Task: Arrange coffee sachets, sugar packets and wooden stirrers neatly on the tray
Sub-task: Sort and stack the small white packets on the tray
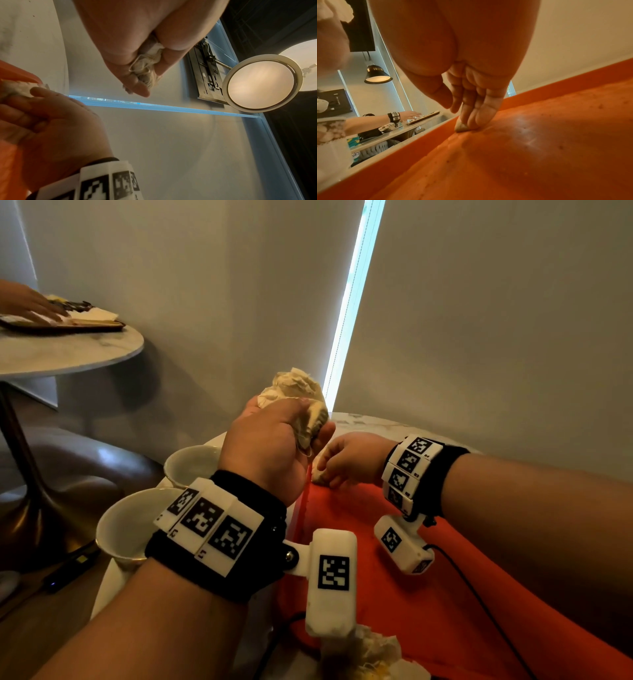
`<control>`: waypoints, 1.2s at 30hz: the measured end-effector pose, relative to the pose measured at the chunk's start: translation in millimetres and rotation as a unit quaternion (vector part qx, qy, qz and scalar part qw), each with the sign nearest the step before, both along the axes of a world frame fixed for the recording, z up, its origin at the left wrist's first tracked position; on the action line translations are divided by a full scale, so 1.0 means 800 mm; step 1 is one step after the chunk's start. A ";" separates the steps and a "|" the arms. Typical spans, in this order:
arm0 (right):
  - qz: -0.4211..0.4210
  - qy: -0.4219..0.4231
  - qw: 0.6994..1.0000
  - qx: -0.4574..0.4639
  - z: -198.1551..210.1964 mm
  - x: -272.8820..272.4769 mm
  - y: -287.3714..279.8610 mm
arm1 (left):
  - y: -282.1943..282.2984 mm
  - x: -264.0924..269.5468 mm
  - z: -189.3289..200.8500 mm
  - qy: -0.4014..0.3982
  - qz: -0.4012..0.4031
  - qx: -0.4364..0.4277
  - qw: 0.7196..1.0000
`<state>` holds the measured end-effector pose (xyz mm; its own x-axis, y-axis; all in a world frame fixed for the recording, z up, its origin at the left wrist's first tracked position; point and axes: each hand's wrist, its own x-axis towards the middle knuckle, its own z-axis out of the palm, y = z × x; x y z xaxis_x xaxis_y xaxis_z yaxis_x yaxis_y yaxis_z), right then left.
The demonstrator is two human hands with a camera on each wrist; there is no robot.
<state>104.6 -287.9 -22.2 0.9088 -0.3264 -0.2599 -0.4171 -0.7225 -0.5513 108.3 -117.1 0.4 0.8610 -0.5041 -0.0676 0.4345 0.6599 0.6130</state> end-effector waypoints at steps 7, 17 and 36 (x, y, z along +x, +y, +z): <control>-0.018 -0.015 0.999 0.023 -0.004 -0.001 -0.003 | -0.004 -0.007 -0.001 -0.002 0.003 0.017 1.000; -0.019 -0.274 0.942 0.191 0.077 -0.044 -0.008 | -0.009 -0.014 -0.006 0.003 -0.053 0.029 0.998; 0.054 -0.225 0.961 0.152 0.076 -0.079 0.009 | -0.014 -0.022 -0.012 -0.063 -0.088 0.055 0.993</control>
<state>41.2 -280.6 38.5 0.9756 -0.1956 0.0996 -0.0185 -0.5254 -0.8507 90.8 -127.9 -9.0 0.7650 -0.6434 -0.0282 0.4532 0.5067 0.7334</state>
